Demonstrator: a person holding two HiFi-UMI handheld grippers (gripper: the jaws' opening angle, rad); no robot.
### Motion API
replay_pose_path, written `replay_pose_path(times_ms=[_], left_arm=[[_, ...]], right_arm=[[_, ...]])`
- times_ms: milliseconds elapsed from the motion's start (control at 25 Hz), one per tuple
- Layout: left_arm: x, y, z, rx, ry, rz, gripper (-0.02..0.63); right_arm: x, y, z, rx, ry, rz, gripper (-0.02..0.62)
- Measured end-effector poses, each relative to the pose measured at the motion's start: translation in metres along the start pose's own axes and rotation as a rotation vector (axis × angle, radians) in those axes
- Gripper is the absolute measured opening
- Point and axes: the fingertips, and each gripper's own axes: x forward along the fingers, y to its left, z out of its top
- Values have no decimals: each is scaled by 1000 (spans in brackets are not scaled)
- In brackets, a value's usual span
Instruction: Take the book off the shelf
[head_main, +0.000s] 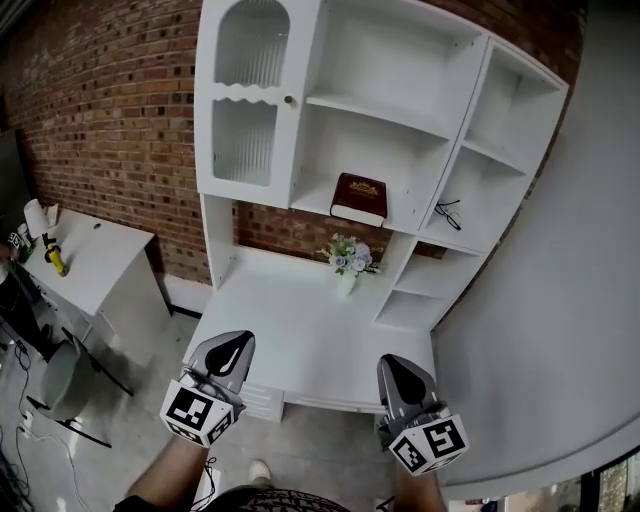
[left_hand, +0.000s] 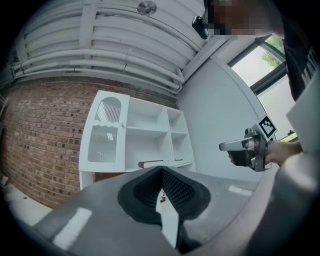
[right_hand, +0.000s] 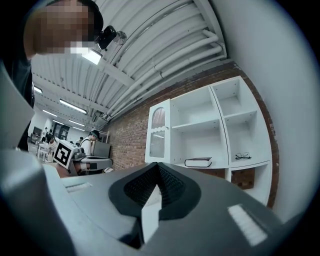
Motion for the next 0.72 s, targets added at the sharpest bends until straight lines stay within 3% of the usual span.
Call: replay_pose_path(times_ms=[720], left_arm=[[63, 82, -14, -35, -16, -78, 3]], right_arm=[[93, -2, -1, -15, 19, -56, 25]])
